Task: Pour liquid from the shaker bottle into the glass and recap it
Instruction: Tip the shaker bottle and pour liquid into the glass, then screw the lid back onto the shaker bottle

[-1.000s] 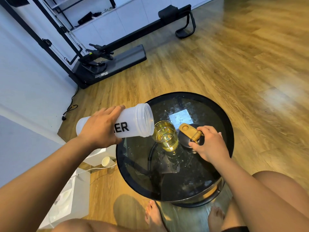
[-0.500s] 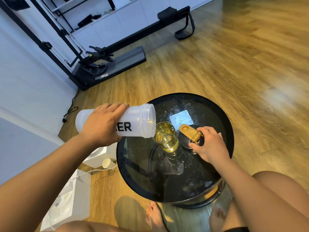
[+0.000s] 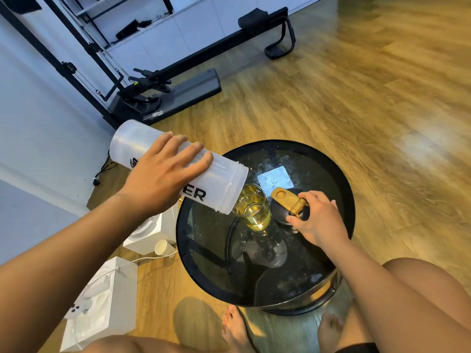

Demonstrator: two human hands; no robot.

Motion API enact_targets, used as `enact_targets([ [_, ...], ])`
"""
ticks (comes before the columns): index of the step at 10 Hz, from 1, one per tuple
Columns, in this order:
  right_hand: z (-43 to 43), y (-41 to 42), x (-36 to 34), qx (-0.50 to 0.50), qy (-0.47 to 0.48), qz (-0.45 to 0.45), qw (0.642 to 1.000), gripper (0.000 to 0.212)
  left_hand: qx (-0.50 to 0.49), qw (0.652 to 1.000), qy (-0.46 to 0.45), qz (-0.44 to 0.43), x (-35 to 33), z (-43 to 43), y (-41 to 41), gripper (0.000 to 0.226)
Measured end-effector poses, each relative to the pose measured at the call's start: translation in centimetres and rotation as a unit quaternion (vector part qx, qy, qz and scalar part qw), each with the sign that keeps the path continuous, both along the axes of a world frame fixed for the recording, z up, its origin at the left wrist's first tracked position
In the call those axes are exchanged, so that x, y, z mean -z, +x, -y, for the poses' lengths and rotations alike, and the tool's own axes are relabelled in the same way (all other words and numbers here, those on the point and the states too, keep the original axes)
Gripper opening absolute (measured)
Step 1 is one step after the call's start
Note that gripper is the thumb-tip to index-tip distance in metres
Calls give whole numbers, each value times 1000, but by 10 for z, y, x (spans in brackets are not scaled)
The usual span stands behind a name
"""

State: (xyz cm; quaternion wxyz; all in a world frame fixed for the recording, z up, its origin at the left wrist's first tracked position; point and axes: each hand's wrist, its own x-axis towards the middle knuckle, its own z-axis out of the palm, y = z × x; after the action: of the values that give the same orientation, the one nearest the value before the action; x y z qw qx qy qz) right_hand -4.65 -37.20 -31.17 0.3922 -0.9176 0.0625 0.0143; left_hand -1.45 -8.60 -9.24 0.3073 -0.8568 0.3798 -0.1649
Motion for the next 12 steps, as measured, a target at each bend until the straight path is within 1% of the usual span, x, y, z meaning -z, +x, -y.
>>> enact_targets([
  [2,0,0,0,-2,-1,0,1000,67,54,997,28,42,-12,9,8,74],
  [4,0,0,-1,-3,-3,-2,1000,67,99,992,46,65,-19,9,13,75],
  [5,0,1,-1,-5,-5,1,1000,67,102,992,43,64,-16,7,14,74],
  [6,1,2,-3,-9,-12,-6,1000,67,74,997,4,33,0,-1,15,74],
  [7,3,1,-5,-8,-16,-13,1000,67,18,997,-72,2,16,-9,11,82],
  [8,6,-2,-5,-7,-21,-10,1000,66,-89,959,-260,-69,55,-19,-9,95],
  [9,5,-3,-7,-9,-29,-17,999,67,-185,877,-431,-104,83,-23,-30,97],
  [10,0,-4,-14,7,-49,-35,998,69,-264,749,-599,-104,113,-22,-56,105],
  [11,-5,-5,-16,18,-81,-33,996,69,-287,682,-665,-98,124,-20,-67,107],
  [12,-10,-3,-13,31,-93,-8,995,73,-299,613,-724,-105,141,-20,-76,114],
])
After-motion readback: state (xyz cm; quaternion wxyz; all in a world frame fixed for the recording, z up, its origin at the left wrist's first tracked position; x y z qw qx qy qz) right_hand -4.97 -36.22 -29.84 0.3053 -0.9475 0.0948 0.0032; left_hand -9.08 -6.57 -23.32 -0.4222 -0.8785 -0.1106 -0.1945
